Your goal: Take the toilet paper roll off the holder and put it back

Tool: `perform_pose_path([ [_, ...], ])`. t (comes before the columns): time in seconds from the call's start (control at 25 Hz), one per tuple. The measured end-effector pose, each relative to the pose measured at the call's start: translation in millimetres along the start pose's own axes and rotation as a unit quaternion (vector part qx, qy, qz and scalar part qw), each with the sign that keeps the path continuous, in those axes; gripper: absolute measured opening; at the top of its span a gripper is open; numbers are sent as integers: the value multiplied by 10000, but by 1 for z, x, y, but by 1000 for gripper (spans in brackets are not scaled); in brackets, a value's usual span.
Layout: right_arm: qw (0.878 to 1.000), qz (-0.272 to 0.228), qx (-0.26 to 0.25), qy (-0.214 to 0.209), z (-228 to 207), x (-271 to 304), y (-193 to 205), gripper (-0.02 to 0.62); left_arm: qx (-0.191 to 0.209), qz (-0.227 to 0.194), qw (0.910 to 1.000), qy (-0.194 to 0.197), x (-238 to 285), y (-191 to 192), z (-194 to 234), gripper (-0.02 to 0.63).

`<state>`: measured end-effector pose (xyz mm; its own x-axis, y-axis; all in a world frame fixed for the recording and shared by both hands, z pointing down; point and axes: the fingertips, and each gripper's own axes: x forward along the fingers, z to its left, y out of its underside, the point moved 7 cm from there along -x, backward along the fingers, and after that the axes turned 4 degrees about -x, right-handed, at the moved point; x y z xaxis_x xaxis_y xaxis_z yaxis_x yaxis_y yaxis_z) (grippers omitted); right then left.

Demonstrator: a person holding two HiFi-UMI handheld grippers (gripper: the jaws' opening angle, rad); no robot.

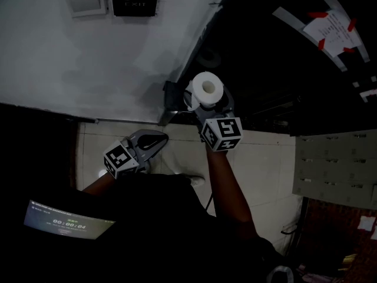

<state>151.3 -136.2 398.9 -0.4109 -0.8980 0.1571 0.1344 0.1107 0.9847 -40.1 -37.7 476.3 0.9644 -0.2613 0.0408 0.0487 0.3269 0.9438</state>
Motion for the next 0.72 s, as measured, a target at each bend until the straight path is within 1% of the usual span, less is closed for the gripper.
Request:
perform_pose_path([
  [0.24, 9994, -99, 91, 313, -31, -22, -6, 457, -23, 60, 10000, 75, 7, -2, -6, 3],
  [0.56, 9947, 102, 357, 957, -88, -52, 20, 457, 15, 106, 9999, 110, 9, 2, -7, 3],
  [0.72, 9926, 165, 461, 1110, -102, -59, 30, 457, 20, 125, 9999, 86, 7, 3, -9, 3],
])
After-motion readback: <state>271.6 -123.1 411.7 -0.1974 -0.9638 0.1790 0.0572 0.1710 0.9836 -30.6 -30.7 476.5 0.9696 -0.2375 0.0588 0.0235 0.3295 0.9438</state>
